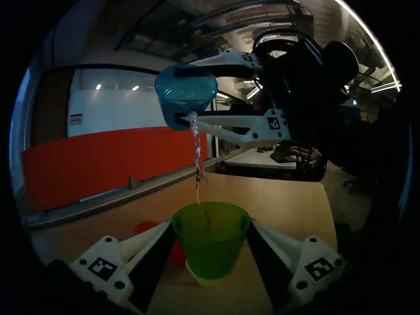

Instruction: Pour water

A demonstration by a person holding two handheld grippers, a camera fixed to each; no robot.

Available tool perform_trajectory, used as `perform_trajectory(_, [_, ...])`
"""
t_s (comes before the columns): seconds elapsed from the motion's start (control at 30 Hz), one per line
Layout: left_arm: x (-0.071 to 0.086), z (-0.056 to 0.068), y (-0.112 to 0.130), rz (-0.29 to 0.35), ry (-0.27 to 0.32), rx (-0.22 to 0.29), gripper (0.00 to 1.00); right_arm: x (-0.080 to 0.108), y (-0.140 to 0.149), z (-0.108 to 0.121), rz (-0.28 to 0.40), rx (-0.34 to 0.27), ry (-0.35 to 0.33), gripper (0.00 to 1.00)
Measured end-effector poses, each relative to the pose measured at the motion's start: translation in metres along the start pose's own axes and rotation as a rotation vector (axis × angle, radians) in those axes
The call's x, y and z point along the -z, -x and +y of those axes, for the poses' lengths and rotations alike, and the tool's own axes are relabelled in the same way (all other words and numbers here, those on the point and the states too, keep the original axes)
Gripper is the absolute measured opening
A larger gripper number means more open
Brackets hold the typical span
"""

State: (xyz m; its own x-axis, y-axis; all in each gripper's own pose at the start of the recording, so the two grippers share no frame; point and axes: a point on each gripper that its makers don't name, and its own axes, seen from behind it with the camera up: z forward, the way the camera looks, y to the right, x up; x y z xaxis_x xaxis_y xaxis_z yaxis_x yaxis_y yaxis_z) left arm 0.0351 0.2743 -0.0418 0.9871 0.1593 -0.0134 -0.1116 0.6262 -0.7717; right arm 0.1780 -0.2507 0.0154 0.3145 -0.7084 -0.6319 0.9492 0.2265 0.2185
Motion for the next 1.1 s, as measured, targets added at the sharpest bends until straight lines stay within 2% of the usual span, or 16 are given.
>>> perform_trajectory(1.1, [-0.002,-0.001,-0.002,0.008,0.002,0.0,0.87,-0.002,-0.011,0.019,0.017,0.165,0.036,0.91])
